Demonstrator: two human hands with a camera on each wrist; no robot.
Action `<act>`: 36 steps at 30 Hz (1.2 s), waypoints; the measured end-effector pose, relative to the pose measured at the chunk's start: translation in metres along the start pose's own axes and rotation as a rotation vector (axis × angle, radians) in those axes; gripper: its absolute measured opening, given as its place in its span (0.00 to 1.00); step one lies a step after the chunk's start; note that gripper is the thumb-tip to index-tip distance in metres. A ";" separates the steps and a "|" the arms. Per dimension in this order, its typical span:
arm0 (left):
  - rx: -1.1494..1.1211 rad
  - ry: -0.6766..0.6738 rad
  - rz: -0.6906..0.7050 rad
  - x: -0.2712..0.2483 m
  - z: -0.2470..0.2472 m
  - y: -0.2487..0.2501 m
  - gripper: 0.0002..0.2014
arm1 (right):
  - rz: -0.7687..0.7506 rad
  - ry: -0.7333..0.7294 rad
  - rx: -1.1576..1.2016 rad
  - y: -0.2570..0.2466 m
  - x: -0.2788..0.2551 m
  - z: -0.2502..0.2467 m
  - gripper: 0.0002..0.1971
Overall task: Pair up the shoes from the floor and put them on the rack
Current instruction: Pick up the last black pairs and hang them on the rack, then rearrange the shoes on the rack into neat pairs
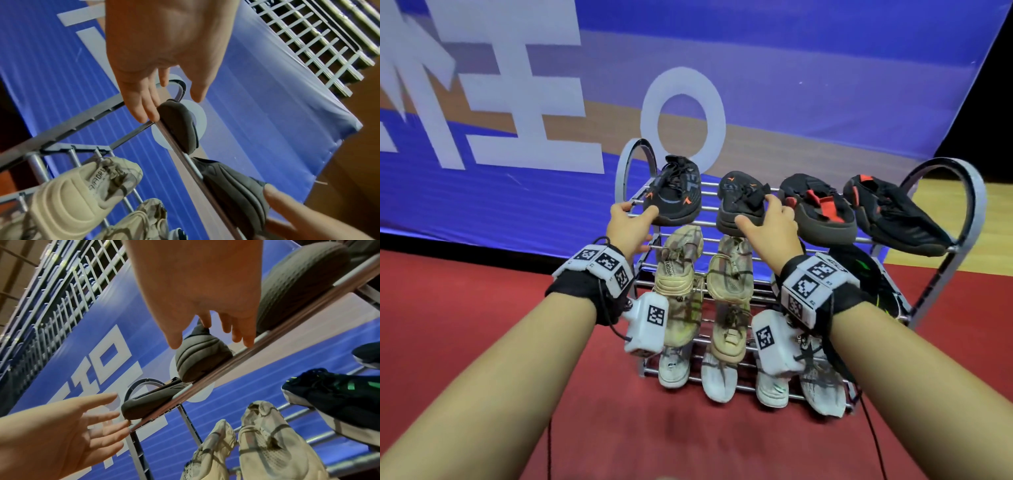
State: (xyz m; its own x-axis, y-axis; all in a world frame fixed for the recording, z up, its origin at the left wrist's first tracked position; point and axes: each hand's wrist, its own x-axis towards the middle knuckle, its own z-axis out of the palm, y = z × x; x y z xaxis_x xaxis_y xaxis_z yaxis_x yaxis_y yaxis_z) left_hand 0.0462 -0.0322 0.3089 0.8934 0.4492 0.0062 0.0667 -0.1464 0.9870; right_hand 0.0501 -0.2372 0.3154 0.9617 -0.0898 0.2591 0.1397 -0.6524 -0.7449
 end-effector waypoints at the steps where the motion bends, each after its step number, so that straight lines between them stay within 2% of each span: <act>1: -0.046 -0.019 -0.029 0.002 0.001 0.000 0.29 | 0.020 0.002 0.049 0.002 0.002 0.003 0.34; 5: -0.110 -0.099 -0.080 0.008 0.002 0.001 0.33 | 0.060 0.008 0.217 0.008 0.007 0.012 0.33; 9: -0.215 -0.174 -0.126 0.014 0.003 0.000 0.35 | 0.057 0.029 0.262 0.012 0.009 0.017 0.30; 13: -0.331 -0.163 -0.123 0.018 0.015 -0.003 0.33 | 0.043 0.034 0.255 0.015 0.011 0.018 0.30; 17: -0.449 -0.098 -0.110 0.019 0.023 -0.005 0.32 | 0.025 0.022 0.243 0.018 0.011 0.015 0.29; 21: -0.550 -0.078 -0.093 0.013 0.020 -0.005 0.26 | 0.036 -0.003 0.262 0.017 0.006 0.012 0.28; 23: -0.637 -0.090 -0.076 0.004 0.016 -0.004 0.23 | 0.045 -0.026 0.270 0.019 0.001 0.009 0.28; 28: -0.748 -0.109 0.026 -0.039 0.000 -0.005 0.27 | 0.090 -0.010 0.364 0.026 -0.026 0.002 0.25; 32: -0.769 -0.180 0.097 -0.084 -0.013 -0.031 0.26 | 0.166 -0.011 0.517 0.040 -0.062 0.000 0.17; 36: -0.712 -0.295 0.129 -0.099 -0.032 -0.046 0.25 | 0.243 -0.057 0.654 0.051 -0.092 -0.002 0.10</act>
State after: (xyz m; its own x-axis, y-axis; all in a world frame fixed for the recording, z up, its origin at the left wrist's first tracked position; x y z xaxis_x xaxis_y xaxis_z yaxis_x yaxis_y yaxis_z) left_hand -0.0595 -0.0415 0.2683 0.9626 0.1994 0.1835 -0.2577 0.4645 0.8472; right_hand -0.0314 -0.2637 0.2552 0.9920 -0.1246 0.0189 0.0152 -0.0301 -0.9994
